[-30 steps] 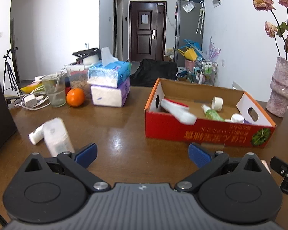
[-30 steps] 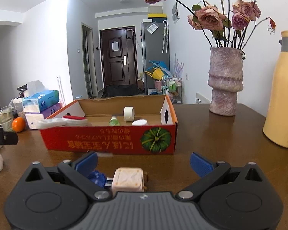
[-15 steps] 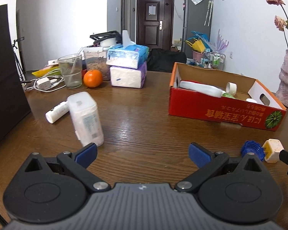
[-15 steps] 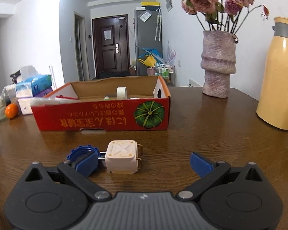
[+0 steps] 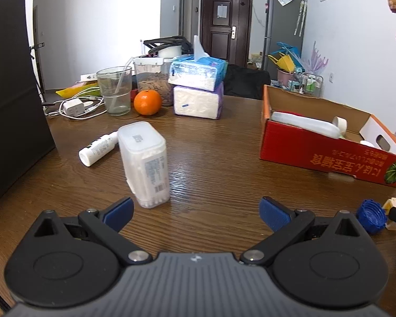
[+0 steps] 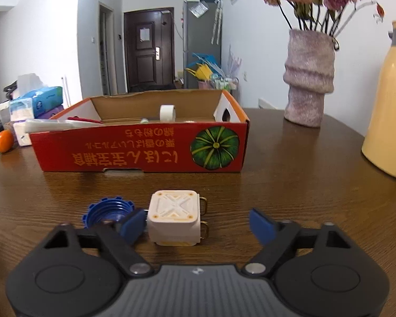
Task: Organize rigid objects
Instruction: 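Grasp the beige square plug with the right tool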
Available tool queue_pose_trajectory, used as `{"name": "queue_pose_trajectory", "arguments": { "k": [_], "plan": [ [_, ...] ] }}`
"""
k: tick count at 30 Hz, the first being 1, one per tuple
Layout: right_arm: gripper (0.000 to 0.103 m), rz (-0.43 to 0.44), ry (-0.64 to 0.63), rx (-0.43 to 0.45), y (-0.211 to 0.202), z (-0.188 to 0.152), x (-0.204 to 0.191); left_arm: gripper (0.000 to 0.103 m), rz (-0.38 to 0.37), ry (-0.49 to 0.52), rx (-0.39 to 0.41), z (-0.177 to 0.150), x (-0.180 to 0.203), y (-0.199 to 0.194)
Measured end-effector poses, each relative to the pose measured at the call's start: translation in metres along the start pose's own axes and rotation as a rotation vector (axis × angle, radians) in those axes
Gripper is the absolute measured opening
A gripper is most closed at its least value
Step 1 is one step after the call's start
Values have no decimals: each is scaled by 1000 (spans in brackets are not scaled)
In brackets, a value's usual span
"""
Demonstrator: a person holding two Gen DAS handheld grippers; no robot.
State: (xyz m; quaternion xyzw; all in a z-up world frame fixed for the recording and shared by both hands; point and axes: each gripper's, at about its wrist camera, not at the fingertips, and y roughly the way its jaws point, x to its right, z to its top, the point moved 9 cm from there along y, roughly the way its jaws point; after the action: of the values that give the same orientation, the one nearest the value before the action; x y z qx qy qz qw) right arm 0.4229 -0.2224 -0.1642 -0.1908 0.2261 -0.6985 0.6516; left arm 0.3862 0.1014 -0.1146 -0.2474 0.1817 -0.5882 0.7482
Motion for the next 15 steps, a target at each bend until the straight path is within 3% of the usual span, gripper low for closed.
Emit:
{"name": "queue_pose_trajectory", "arguments": {
  "k": [2,5,15],
  "plan": [
    [74,25,32,-5,2,0,1,103,8,-7,-1,1,-4,3],
    [51,79,65,-13,2,0,-1,103,21,-27,1,3,-12,8],
    [49,81,81,-1,2,1,-3,103,77,-91,10,14,-40,25]
  ]
}}
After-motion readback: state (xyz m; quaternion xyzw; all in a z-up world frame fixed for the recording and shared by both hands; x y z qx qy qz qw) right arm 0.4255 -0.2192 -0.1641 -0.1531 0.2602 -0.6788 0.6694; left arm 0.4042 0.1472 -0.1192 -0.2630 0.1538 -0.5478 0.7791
